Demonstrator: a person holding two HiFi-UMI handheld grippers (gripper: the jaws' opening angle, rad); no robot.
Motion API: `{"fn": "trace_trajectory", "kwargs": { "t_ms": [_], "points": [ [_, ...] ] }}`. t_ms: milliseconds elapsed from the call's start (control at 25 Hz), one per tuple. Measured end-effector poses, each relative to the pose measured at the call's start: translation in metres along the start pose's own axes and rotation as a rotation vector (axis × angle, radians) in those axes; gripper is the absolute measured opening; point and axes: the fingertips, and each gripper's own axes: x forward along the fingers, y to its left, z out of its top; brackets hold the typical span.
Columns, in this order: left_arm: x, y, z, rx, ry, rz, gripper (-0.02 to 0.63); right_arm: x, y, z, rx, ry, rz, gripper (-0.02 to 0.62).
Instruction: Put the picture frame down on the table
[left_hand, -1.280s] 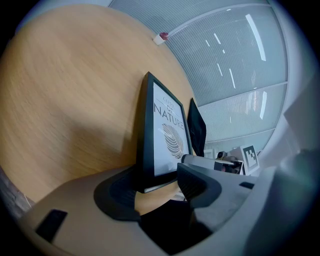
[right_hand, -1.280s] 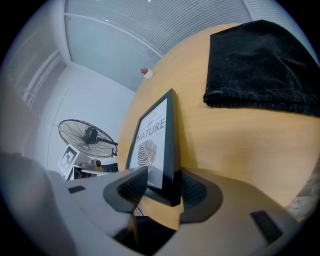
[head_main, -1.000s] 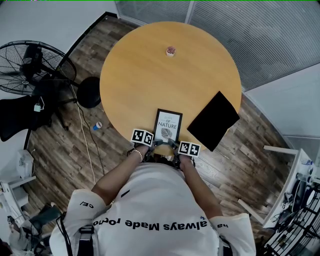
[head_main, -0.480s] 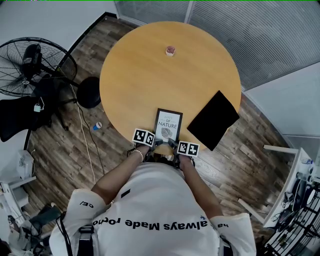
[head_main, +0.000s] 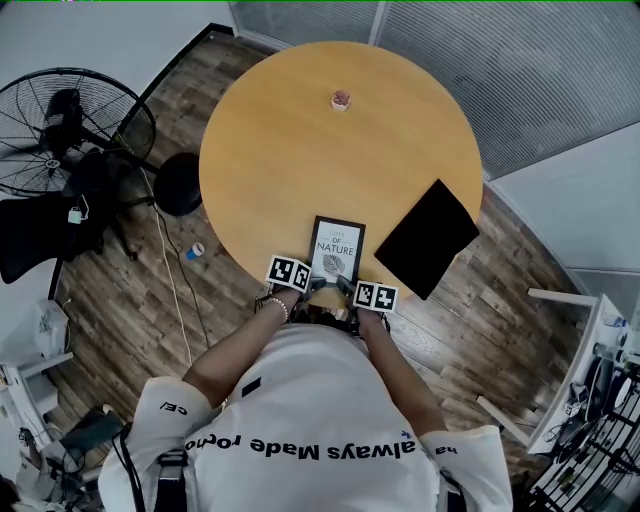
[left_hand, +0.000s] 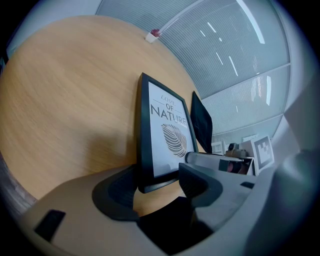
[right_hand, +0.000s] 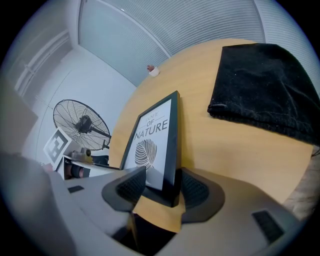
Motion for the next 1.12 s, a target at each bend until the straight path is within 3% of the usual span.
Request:
{"fn": "trace_trajectory", "kwargs": {
  "t_ms": [400, 600, 1120],
  "points": [
    [0.0012, -0.0014, -0.0006, 0.011, 0.016, 0.014, 0.244, -0.0017, -0.002, 0.0007, -0.028, 0.004, -0.017, 0.216],
    [0.0015, 0.0028, -0.0004, 0.092, 0.04, 0.069, 0.244, -0.0015, -0.0023, 0.0037, -0.067, 0.003, -0.044, 0.218],
    [0.001, 0.0009, -0.0013, 0.096, 0.039, 0.073, 0.244, -0.0034, -0.0021, 0.0042, -0.098, 0.004, -0.057, 0.218]
  ]
}}
